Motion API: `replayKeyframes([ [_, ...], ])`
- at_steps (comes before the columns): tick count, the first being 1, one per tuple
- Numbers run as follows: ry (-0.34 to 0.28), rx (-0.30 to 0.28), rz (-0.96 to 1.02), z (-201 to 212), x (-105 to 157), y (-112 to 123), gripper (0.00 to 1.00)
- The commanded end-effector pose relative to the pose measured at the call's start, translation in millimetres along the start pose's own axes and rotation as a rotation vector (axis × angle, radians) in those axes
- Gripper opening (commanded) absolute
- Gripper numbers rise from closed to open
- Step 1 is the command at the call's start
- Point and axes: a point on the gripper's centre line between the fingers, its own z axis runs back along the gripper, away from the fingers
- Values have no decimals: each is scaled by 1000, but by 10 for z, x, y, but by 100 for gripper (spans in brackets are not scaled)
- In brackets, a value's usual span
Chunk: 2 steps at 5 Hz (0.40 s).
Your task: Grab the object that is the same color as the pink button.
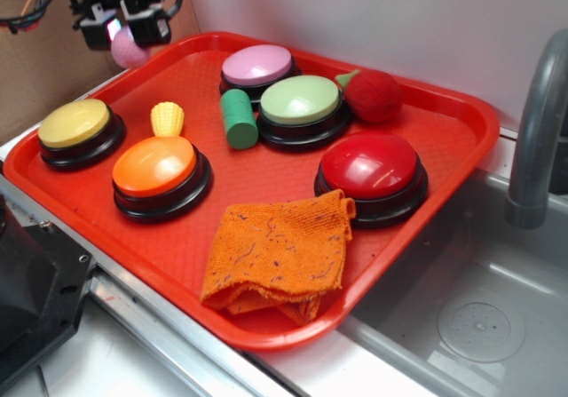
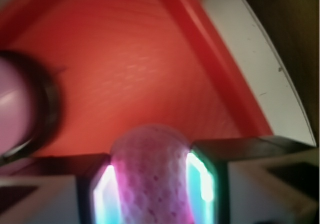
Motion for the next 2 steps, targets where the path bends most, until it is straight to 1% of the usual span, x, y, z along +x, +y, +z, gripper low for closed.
replayKeyframes([
  [1,-79,-35,-270,358,-540,-685,0],
  [2,-74,-53,-335,341,-750,-859,0],
])
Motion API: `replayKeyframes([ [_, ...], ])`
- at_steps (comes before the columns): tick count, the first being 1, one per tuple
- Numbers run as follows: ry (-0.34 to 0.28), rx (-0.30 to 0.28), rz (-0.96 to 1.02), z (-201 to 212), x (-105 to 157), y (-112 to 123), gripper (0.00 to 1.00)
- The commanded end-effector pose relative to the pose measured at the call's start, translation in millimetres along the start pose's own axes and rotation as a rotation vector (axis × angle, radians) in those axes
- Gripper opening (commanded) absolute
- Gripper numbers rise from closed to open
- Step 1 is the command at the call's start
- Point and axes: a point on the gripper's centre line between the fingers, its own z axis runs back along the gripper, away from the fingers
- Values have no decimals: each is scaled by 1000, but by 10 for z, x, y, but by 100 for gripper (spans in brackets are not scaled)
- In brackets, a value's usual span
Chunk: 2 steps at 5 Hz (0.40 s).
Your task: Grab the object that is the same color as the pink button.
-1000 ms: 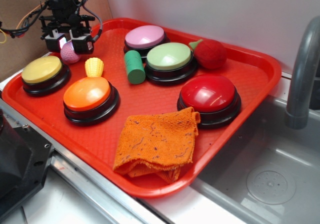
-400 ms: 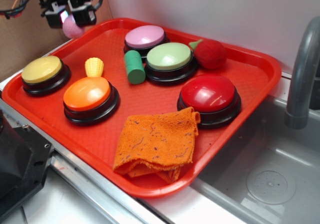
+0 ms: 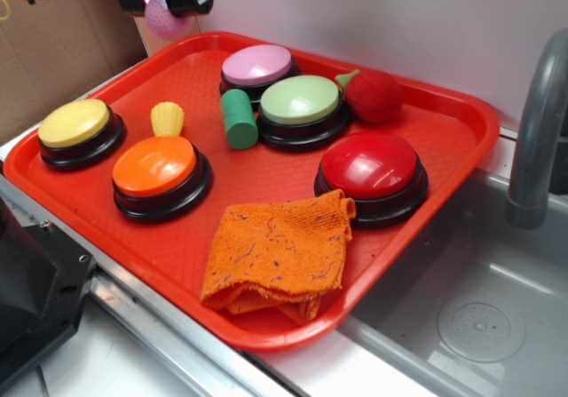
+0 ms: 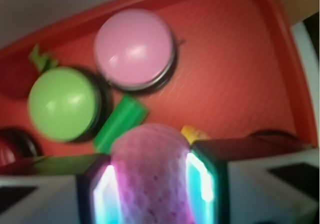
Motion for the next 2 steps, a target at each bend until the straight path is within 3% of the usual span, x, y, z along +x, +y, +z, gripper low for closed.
replayKeyframes([
  [1,-41,-79,-74,-1,-322,-273,0],
  [2,7,-19,-44,-17,-252,-210,14],
])
